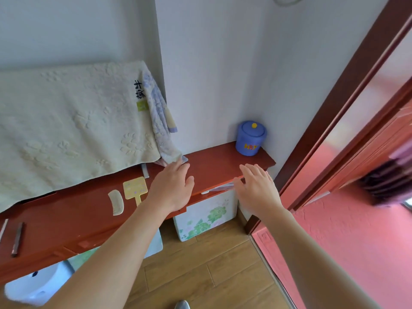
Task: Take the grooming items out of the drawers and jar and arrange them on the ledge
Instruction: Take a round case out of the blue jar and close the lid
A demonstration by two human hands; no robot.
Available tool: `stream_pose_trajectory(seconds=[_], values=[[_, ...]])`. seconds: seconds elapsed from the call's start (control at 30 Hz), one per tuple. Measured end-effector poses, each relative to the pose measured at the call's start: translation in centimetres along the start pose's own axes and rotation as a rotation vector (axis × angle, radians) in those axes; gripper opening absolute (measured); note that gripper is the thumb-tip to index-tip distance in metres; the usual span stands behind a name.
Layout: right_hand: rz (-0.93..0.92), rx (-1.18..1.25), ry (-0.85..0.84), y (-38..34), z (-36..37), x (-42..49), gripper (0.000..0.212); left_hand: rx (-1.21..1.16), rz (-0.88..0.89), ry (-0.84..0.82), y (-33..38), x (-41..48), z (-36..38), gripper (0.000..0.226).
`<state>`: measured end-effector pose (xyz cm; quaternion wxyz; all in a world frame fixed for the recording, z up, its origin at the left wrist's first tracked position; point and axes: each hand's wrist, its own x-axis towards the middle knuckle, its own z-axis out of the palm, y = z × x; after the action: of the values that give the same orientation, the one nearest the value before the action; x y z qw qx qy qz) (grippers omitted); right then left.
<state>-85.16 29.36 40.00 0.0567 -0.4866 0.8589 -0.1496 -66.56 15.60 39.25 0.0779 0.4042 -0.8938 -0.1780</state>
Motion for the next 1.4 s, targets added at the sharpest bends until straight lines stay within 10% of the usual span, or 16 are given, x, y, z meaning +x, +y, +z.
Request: stream_pose_trajectory(seconds=[0.47,1.4], values=[[0.194,-0.010,0.108,8.8,-1.6,6.5,0.043,0.076,0.260,-0.091,7.3,13.5,4.2,0.052],[0.226,0.039,-0.024,19.5,1.8,27.7,0.050,0.017,0.236,-0.141,11.3,35.8,10.2,0.051]])
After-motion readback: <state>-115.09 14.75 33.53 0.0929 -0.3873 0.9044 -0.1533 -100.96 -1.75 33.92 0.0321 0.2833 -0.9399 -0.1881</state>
